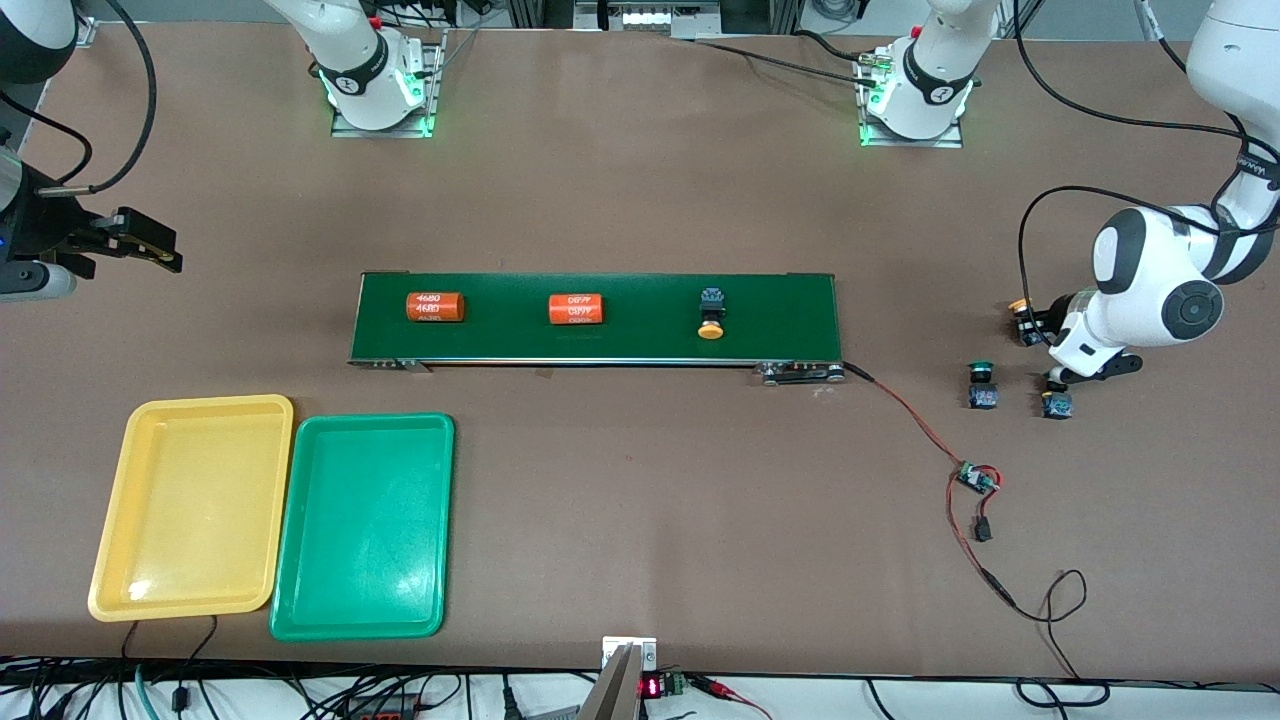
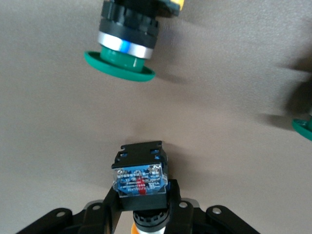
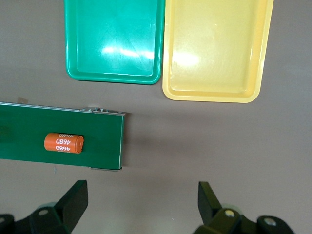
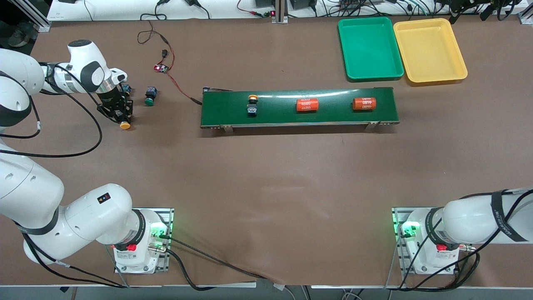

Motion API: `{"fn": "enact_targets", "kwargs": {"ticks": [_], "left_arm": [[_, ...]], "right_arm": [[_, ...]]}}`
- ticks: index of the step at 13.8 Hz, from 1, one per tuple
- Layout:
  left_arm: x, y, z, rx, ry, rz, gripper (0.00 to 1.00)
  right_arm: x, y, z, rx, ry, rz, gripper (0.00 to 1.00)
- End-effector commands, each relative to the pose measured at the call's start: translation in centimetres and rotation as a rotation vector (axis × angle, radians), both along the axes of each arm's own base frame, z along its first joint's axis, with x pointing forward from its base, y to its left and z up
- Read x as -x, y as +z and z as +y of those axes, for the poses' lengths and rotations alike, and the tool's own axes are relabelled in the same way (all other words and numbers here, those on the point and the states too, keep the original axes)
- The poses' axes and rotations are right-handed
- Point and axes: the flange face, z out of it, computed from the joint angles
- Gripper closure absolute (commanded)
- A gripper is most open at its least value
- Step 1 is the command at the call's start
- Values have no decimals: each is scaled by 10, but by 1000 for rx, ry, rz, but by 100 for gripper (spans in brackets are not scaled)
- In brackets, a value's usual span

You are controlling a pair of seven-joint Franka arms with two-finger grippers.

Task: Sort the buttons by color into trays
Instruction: 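Carry the green-capped button onto the conveyor belt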

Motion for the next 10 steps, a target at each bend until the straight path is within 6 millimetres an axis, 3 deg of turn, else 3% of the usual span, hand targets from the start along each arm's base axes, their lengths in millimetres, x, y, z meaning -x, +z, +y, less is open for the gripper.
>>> {"fn": "enact_targets", "kwargs": {"ticks": [1, 3, 5, 7, 10], "left_arm": [[-7, 27, -7, -8, -124, -4, 100], [-16, 48, -41, 13, -236, -6, 100], [-40, 81, -80, -4, -306, -74, 100], [-52, 110, -134, -2, -358, -118, 100], [-62, 136, -215, 114, -335, -136, 100]], "right_arm": [[-3, 2, 1, 8, 2, 9, 0], [-8, -10, 1, 8, 2, 28, 0], [-11, -19, -1, 11, 1, 45, 0], [-12, -23, -3, 14, 0, 52, 0], [-16, -35, -8, 0, -14, 73, 0]]}}
